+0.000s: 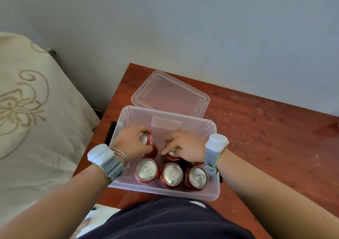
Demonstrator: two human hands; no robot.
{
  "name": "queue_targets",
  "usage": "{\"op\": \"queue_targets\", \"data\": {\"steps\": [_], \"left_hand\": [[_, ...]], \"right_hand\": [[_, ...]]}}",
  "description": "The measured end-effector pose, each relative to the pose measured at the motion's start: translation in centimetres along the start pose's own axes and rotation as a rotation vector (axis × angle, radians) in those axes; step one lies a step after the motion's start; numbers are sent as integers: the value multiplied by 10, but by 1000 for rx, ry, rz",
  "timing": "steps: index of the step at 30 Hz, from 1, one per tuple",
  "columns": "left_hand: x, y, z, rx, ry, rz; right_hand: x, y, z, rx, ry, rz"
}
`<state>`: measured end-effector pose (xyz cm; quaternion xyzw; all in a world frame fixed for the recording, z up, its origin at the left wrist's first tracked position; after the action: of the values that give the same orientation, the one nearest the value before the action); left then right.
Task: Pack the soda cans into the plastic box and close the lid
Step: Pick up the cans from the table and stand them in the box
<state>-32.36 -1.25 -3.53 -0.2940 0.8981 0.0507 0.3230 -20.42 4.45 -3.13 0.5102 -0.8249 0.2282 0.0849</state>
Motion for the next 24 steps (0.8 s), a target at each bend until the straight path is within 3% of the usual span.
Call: {"op": "queue_targets", "data": {"steps": [6,10,15,20,24], "left_hand": [[-5,1,29,105,74,67],[-1,-3,42,297,-121,-16],[30,-23,59,232,-317,-406],[29,-25,68,164,-353,-532],[38,-25,65,35,-580,-718]], "right_hand": [[-28,11,-28,-120,64,117],[-37,21,-21,-118,75,159],[-52,24,2,-94,108,261],[-58,22,20,-174,204,368],[-58,23,20,-173,185,361]]}}
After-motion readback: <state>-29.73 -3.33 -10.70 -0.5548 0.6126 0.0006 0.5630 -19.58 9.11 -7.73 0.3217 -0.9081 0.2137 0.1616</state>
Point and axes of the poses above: each hand's wrist, its own y-axis towards the middle knuckle, its own z-axis out of the palm, x = y × z, the point moved 9 cm from there along y, towards the middle knuckle, and after that the axes turned 14 degrees about -x, right-handed, at the moved point
